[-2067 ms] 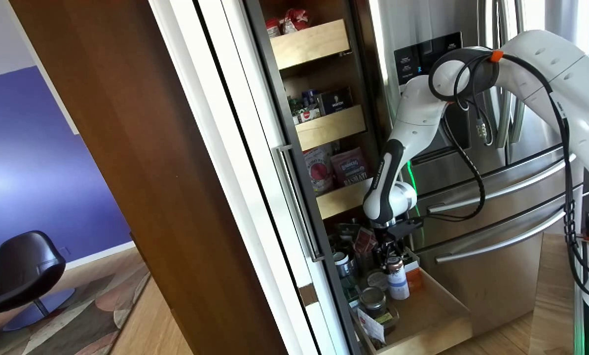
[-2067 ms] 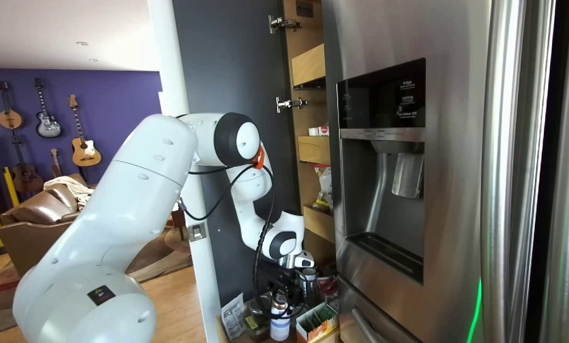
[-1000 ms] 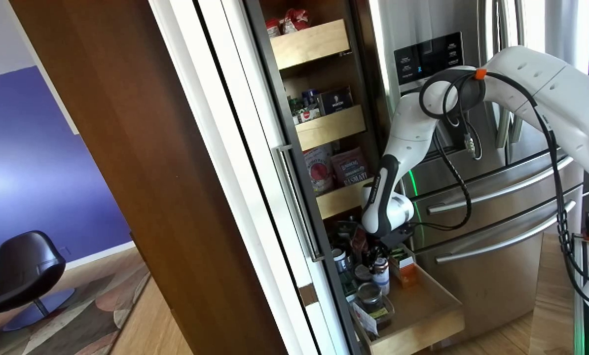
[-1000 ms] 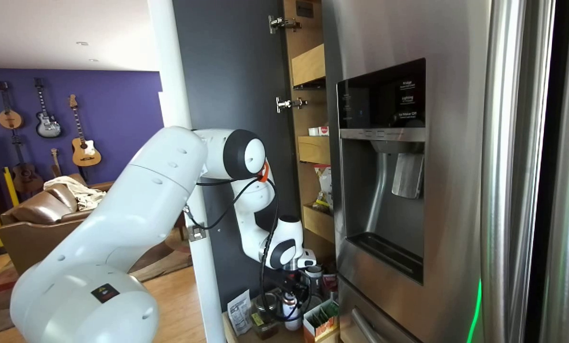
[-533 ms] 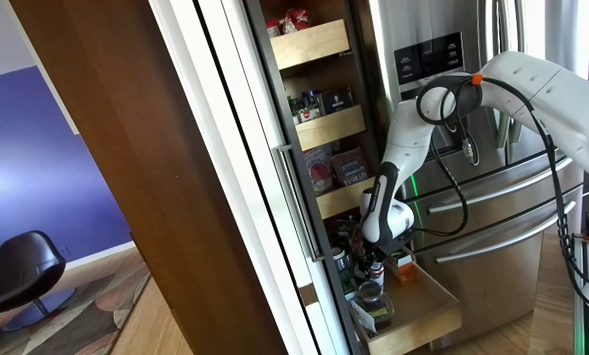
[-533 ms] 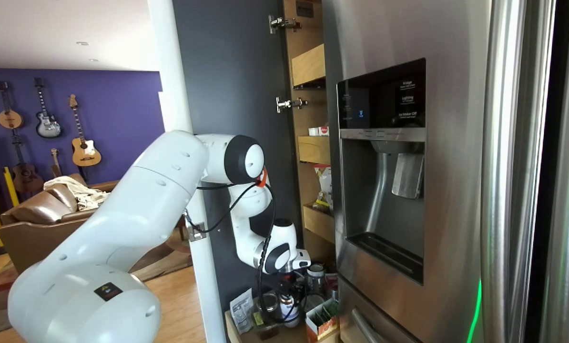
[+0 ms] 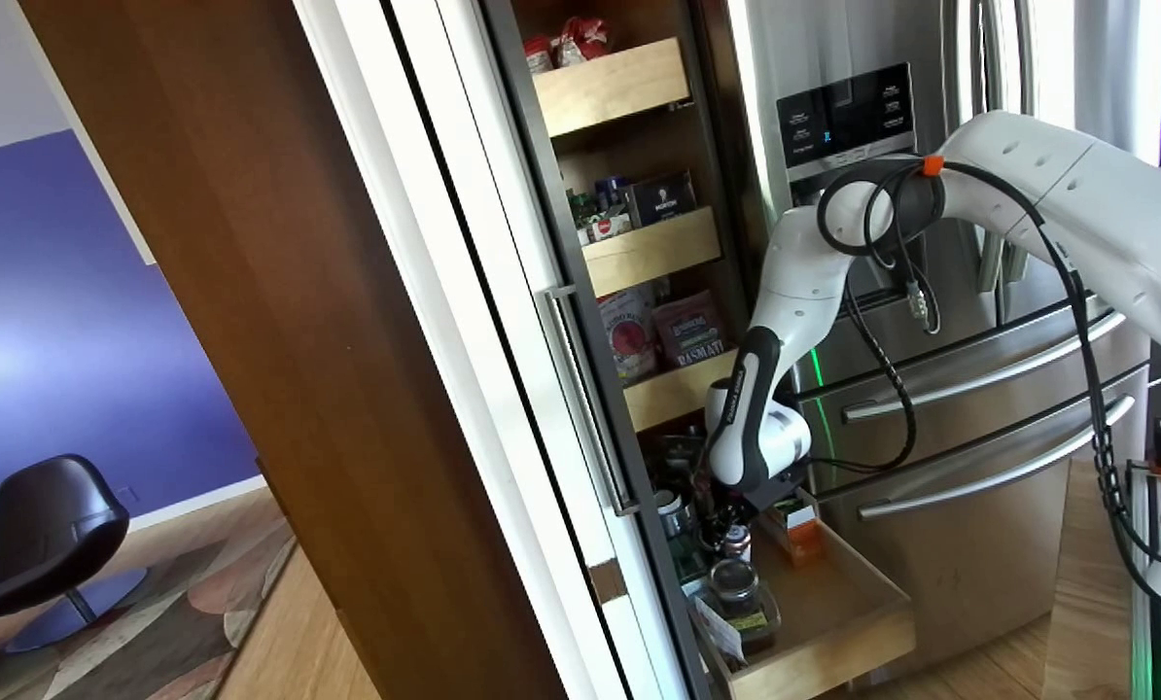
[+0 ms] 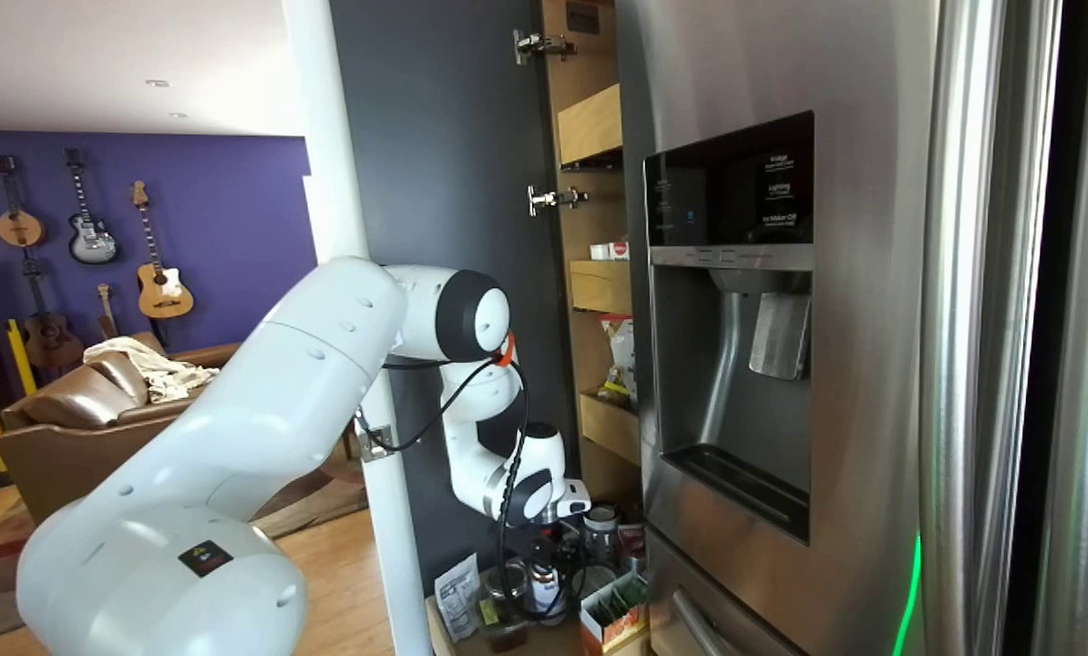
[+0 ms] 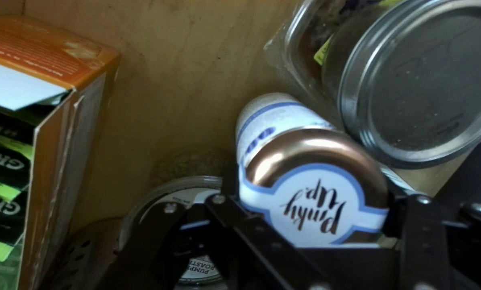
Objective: Put the white jar between the two shorter jars
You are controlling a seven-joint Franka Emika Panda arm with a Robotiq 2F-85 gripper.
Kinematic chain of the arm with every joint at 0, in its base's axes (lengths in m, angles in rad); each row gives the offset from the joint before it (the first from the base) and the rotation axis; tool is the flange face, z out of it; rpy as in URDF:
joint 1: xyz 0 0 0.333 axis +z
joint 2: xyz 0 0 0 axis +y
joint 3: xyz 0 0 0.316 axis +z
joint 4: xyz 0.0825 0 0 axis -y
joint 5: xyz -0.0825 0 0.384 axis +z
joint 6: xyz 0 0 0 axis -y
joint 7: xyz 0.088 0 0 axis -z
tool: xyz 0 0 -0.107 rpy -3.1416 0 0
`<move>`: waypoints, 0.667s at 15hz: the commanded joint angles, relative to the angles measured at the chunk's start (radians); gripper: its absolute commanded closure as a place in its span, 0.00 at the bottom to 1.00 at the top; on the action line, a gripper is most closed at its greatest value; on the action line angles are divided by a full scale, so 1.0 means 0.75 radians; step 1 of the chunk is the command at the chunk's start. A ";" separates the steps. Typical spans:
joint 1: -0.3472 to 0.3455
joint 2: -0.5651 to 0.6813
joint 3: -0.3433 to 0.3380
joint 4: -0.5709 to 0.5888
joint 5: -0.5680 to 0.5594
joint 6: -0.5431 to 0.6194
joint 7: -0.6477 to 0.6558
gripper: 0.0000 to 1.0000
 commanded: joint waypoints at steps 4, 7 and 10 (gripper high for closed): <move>-0.027 0.050 0.024 0.050 -0.035 -0.008 -0.021 0.00; -0.036 0.023 0.036 0.030 -0.032 -0.021 -0.027 0.00; -0.071 -0.060 0.079 -0.050 -0.016 -0.035 -0.032 0.00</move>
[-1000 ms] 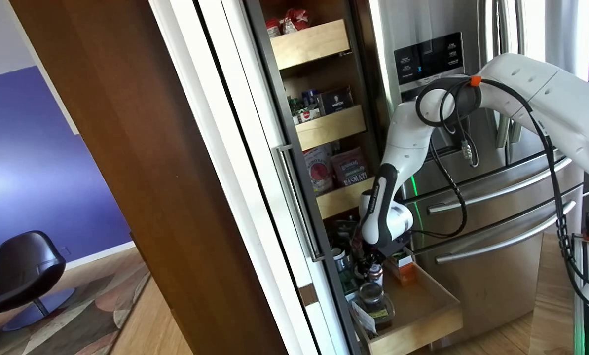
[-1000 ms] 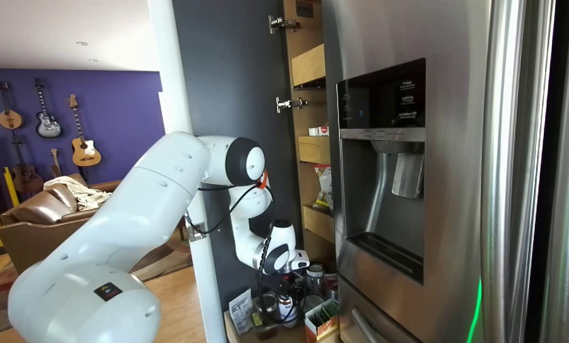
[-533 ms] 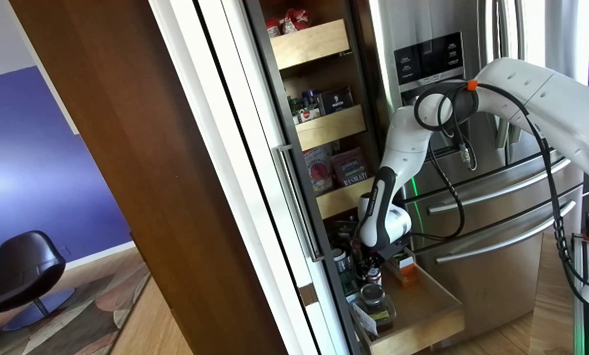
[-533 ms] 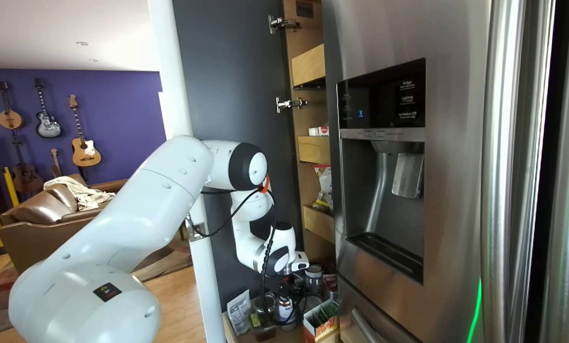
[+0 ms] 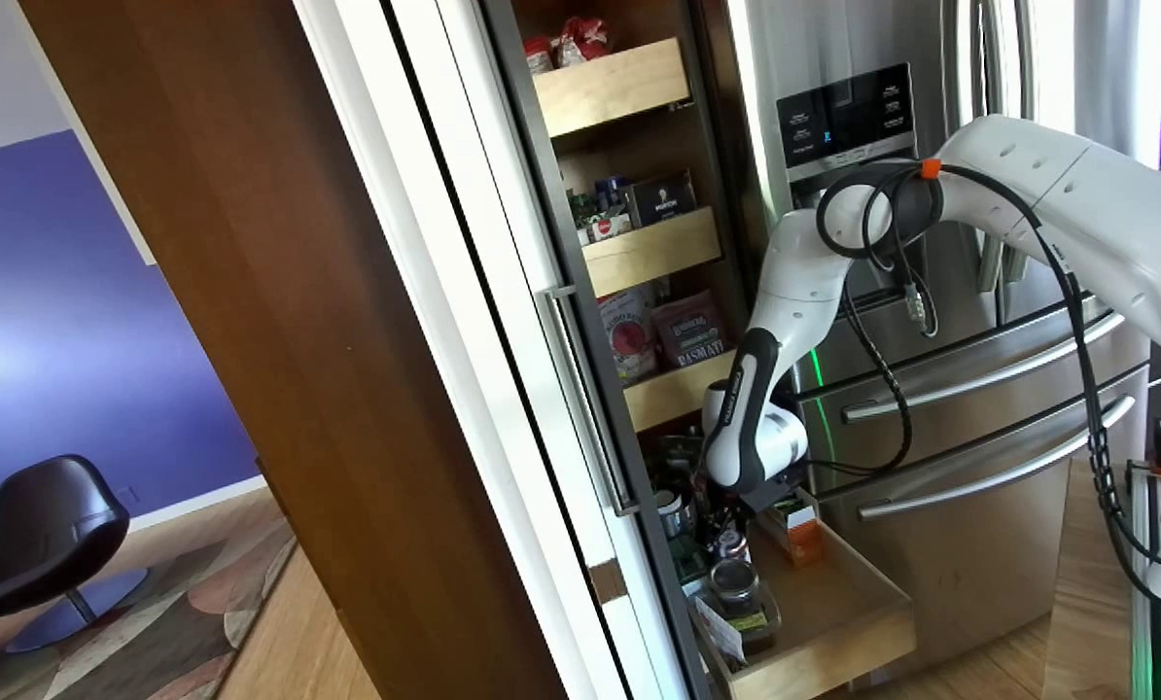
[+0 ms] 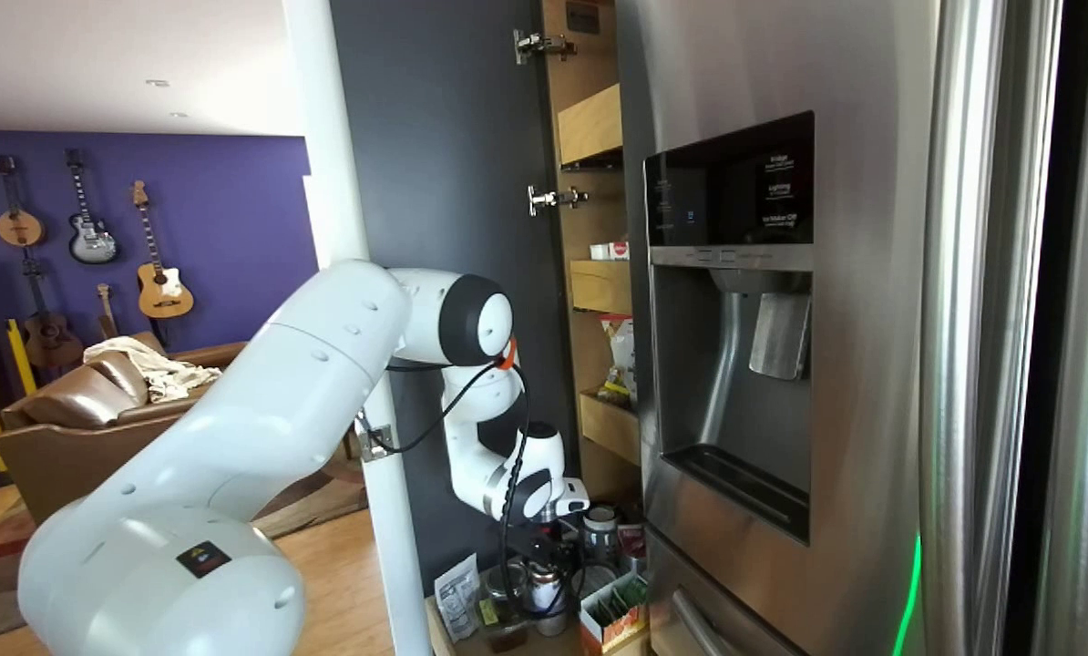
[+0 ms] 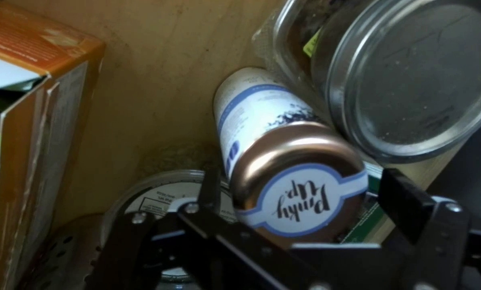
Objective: Put the white jar between the two shorter jars
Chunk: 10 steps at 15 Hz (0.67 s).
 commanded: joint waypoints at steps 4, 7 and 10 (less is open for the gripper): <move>-0.042 -0.219 0.031 -0.241 0.018 0.039 0.037 0.00; -0.055 -0.369 0.055 -0.411 0.042 0.043 0.061 0.00; -0.021 -0.573 0.047 -0.580 0.067 0.016 0.128 0.00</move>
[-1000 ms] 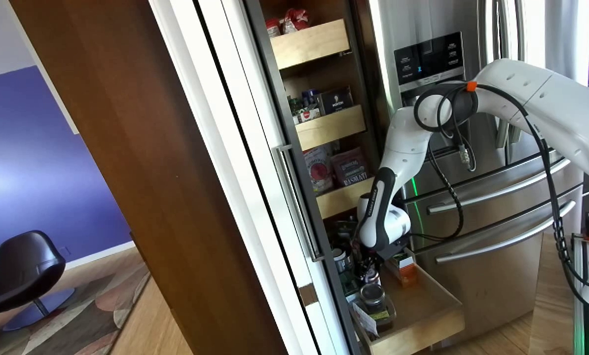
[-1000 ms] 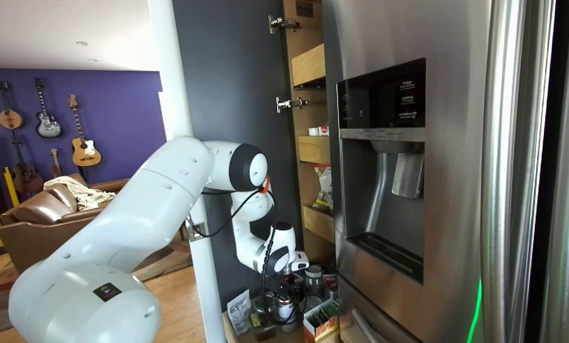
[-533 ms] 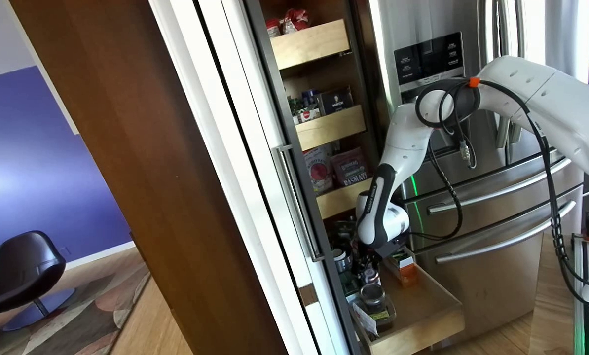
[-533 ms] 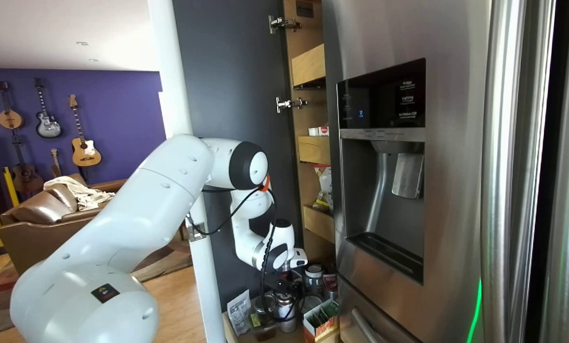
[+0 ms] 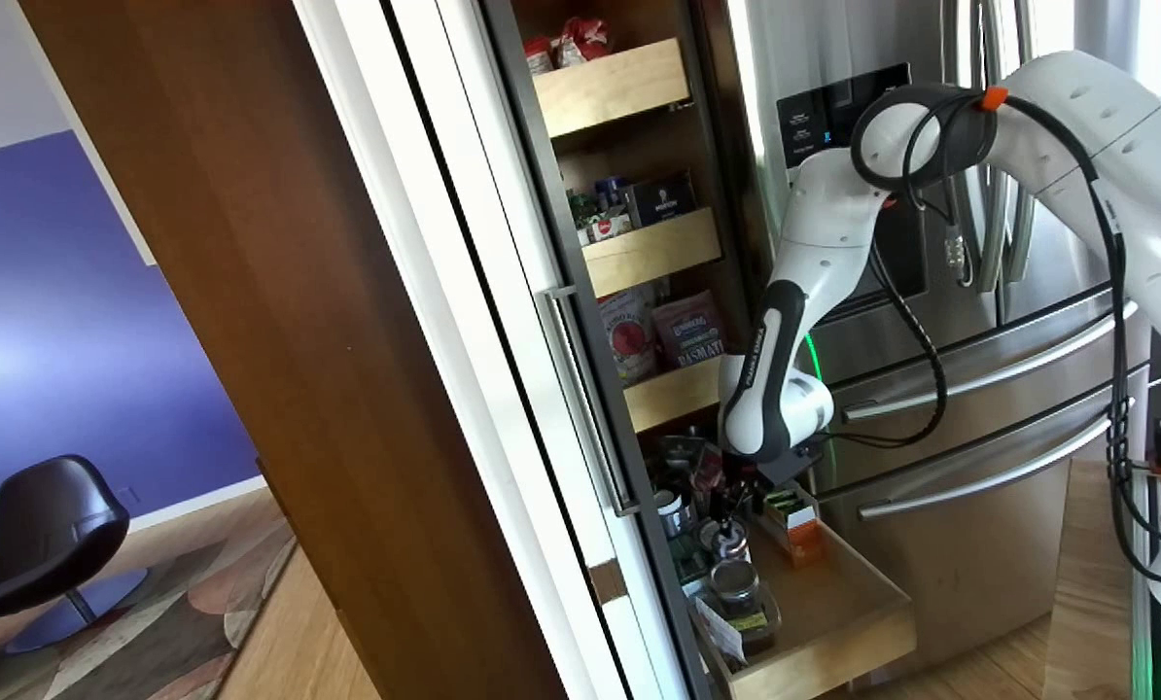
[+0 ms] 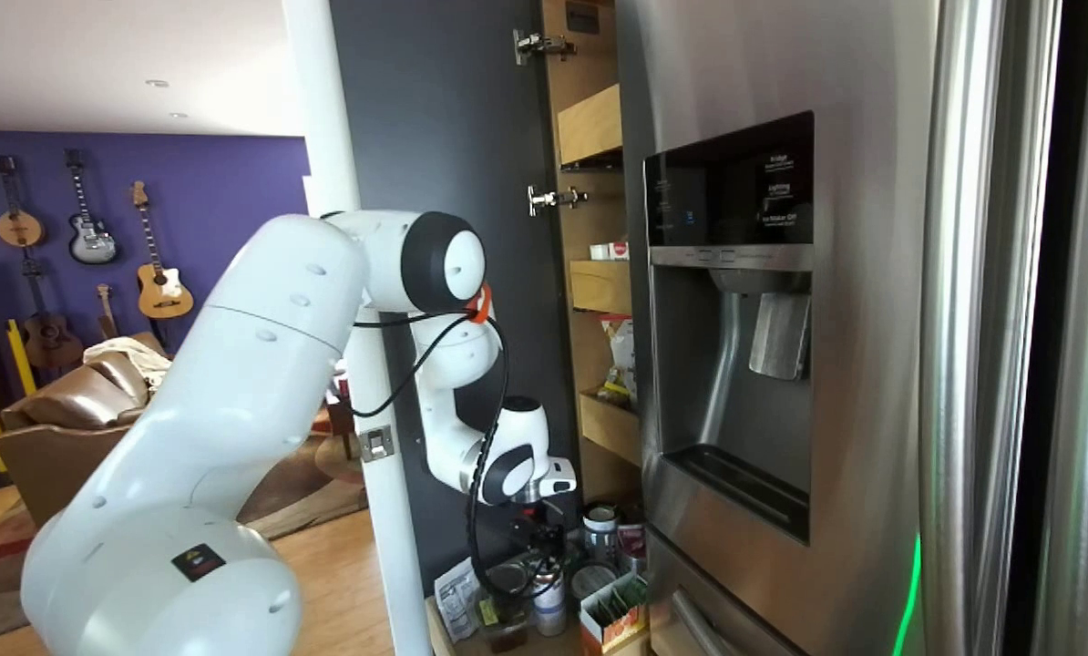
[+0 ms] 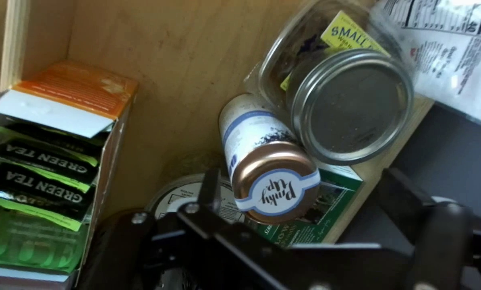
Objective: Put the white jar between the two shorter jars
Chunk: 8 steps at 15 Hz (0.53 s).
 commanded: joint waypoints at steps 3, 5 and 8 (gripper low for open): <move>0.138 -0.462 -0.117 -0.346 0.012 -0.173 0.223 0.00; 0.206 -0.608 -0.202 -0.401 -0.053 -0.313 0.330 0.00; 0.227 -0.806 -0.253 -0.413 -0.184 -0.596 0.465 0.00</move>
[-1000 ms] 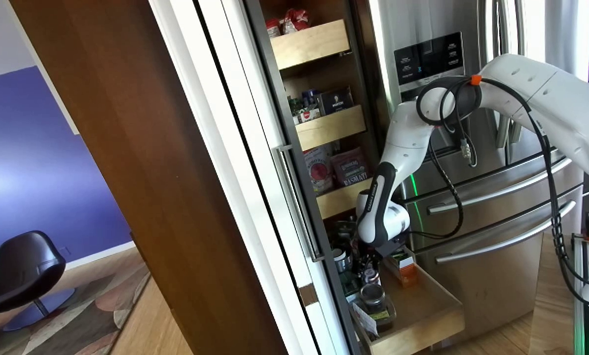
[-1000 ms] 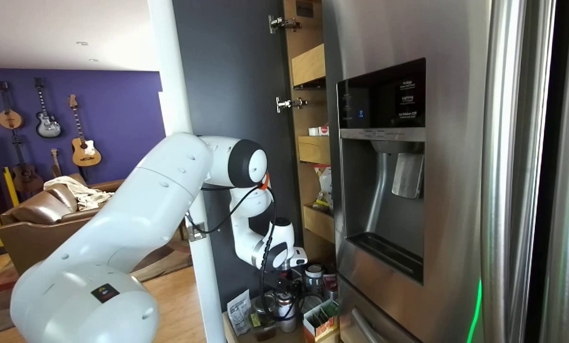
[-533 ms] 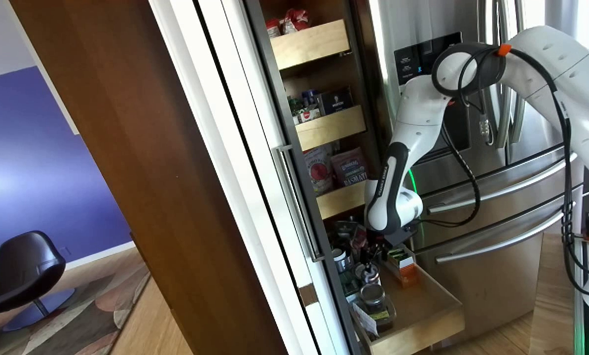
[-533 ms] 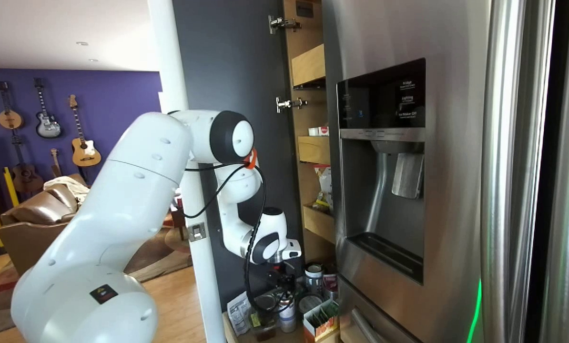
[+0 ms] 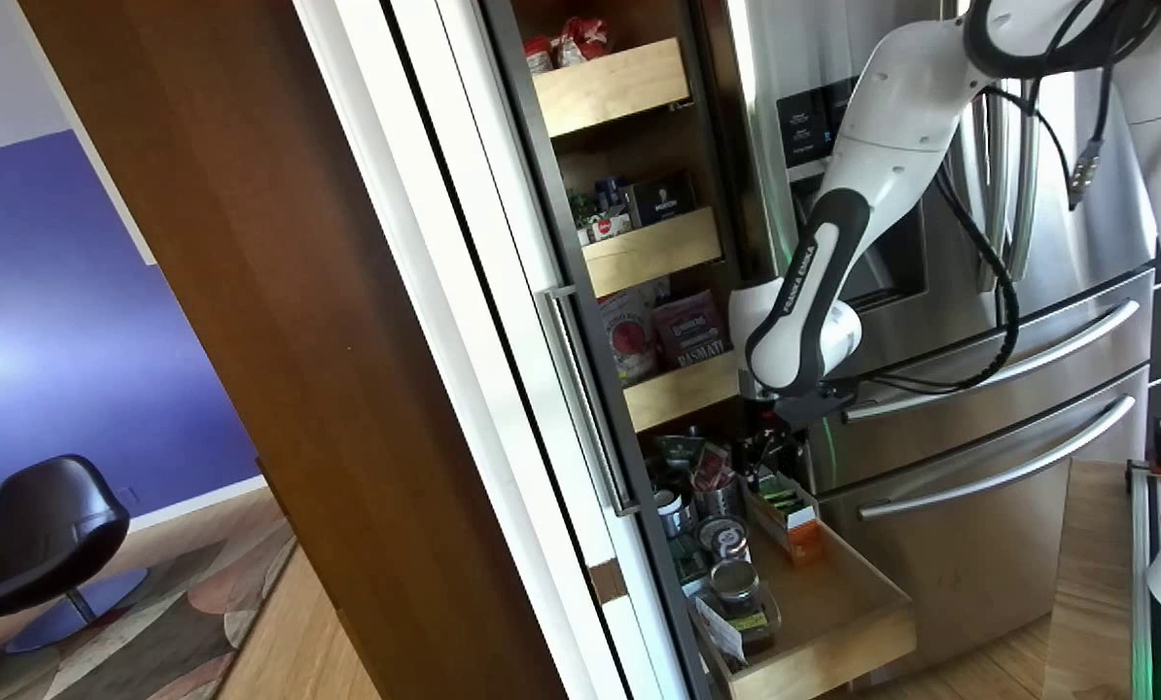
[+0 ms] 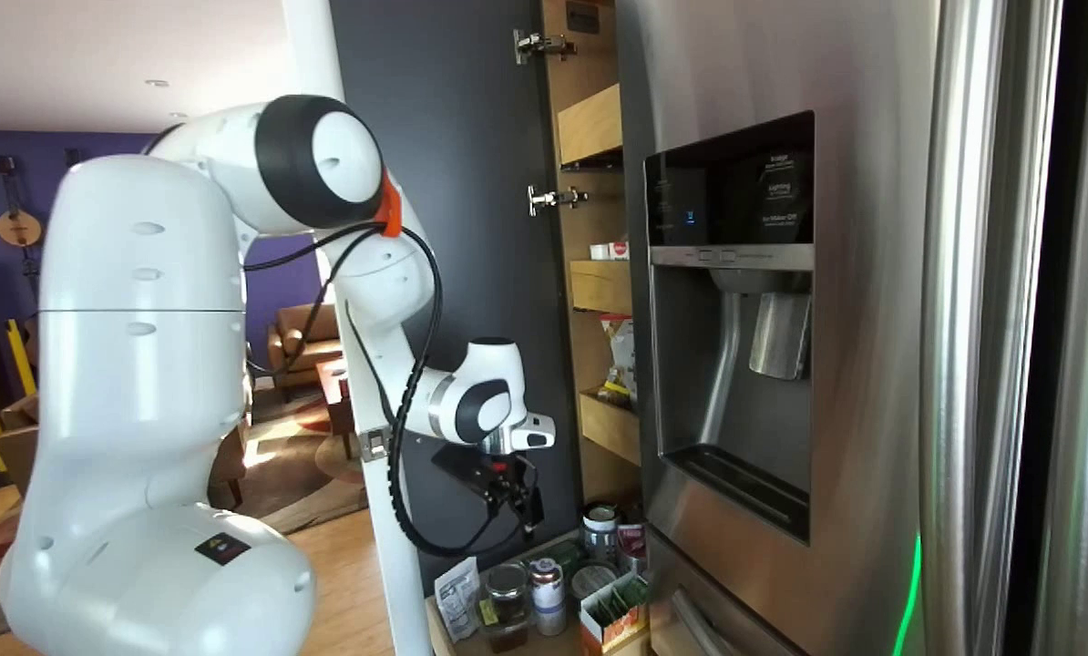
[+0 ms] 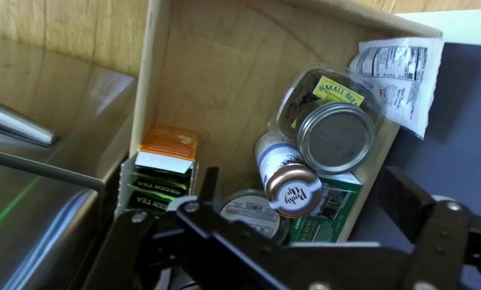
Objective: Put the white jar between the two shorter jars
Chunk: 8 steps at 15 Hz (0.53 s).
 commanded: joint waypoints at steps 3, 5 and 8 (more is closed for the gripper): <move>0.002 -0.360 -0.028 -0.030 -0.117 -0.513 0.129 0.00; -0.005 -0.421 -0.018 -0.014 -0.117 -0.619 0.088 0.00; -0.009 -0.407 -0.010 0.005 -0.095 -0.597 0.094 0.00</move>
